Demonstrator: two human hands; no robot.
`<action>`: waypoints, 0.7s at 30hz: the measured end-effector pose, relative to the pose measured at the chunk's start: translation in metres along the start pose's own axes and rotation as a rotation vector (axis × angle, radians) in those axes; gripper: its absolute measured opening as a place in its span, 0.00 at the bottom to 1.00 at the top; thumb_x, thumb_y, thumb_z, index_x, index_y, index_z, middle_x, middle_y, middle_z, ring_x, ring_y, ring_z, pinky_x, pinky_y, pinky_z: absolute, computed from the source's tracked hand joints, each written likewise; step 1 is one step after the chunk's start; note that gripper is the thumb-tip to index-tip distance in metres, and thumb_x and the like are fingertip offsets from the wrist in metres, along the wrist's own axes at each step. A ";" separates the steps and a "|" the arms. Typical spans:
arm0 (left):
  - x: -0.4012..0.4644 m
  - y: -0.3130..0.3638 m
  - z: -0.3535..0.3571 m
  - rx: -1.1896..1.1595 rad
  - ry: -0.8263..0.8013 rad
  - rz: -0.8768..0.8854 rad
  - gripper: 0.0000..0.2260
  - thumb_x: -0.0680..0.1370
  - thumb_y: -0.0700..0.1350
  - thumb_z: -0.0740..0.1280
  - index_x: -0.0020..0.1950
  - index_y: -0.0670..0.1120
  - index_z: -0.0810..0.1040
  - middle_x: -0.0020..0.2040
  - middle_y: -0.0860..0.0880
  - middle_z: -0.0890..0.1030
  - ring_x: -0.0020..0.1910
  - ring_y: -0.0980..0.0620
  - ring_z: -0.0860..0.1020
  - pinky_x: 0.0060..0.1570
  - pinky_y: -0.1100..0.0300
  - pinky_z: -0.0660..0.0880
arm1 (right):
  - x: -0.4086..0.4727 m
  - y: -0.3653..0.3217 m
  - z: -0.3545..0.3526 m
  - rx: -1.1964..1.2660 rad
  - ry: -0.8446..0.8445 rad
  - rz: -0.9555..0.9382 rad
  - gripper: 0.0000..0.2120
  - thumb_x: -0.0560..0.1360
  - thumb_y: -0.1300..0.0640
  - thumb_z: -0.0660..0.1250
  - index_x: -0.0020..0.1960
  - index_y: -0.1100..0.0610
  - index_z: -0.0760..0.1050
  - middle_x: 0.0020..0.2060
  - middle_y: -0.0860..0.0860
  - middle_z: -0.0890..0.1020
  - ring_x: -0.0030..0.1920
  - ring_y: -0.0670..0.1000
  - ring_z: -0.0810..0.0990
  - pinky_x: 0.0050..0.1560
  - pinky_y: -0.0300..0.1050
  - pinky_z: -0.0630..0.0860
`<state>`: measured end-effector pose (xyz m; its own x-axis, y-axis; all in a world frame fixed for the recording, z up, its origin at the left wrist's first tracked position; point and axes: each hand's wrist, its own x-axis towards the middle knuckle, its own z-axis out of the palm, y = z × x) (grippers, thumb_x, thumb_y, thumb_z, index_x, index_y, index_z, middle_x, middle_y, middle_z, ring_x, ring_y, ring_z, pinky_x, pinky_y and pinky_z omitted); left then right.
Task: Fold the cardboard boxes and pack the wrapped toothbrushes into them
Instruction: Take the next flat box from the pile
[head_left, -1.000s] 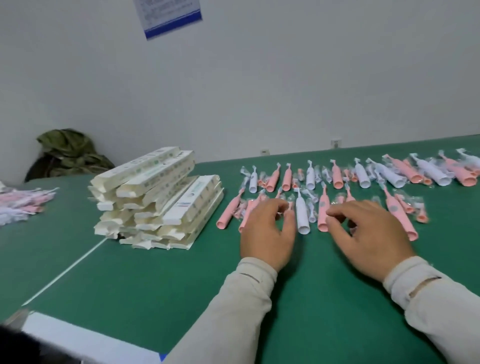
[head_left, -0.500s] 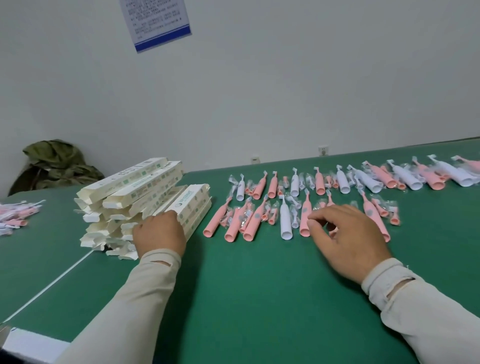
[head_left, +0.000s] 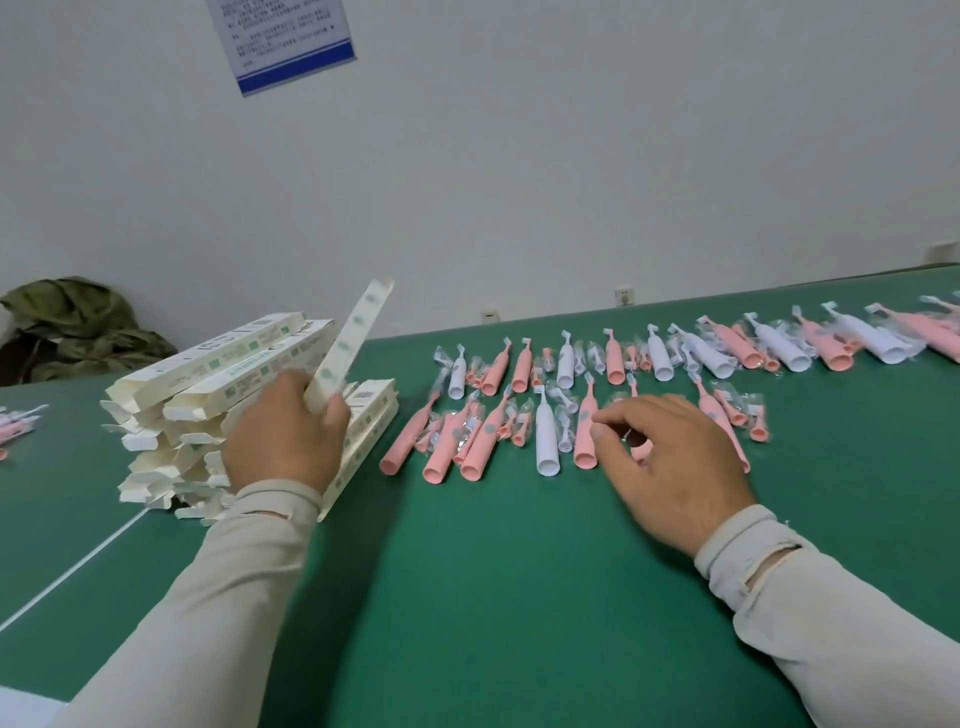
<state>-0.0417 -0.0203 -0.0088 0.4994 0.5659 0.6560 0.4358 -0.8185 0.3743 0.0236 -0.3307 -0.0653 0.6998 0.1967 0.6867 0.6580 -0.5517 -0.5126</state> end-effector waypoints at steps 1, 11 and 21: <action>-0.007 0.016 -0.002 -0.127 0.026 0.023 0.09 0.76 0.54 0.67 0.51 0.52 0.75 0.39 0.54 0.76 0.36 0.48 0.72 0.37 0.57 0.65 | 0.001 0.000 0.001 0.048 0.001 0.032 0.03 0.76 0.53 0.69 0.46 0.46 0.81 0.39 0.38 0.80 0.41 0.42 0.75 0.44 0.40 0.71; -0.112 0.146 0.043 -0.507 -0.311 0.706 0.13 0.75 0.54 0.68 0.56 0.49 0.76 0.56 0.52 0.79 0.56 0.50 0.75 0.54 0.54 0.73 | 0.009 0.002 0.004 1.003 -0.029 0.681 0.09 0.82 0.58 0.63 0.58 0.57 0.79 0.44 0.51 0.87 0.43 0.49 0.86 0.42 0.45 0.80; -0.102 0.130 0.058 -1.635 -0.880 -0.399 0.23 0.76 0.59 0.68 0.64 0.46 0.80 0.55 0.42 0.85 0.53 0.47 0.83 0.51 0.54 0.80 | 0.003 -0.002 0.000 1.173 -0.357 0.842 0.12 0.80 0.60 0.63 0.48 0.63 0.84 0.48 0.59 0.86 0.43 0.54 0.86 0.42 0.51 0.81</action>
<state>0.0075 -0.1785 -0.0647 0.9792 0.1707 0.1100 -0.1678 0.3747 0.9119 0.0241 -0.3295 -0.0624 0.8944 0.4390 -0.0859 -0.2431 0.3158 -0.9172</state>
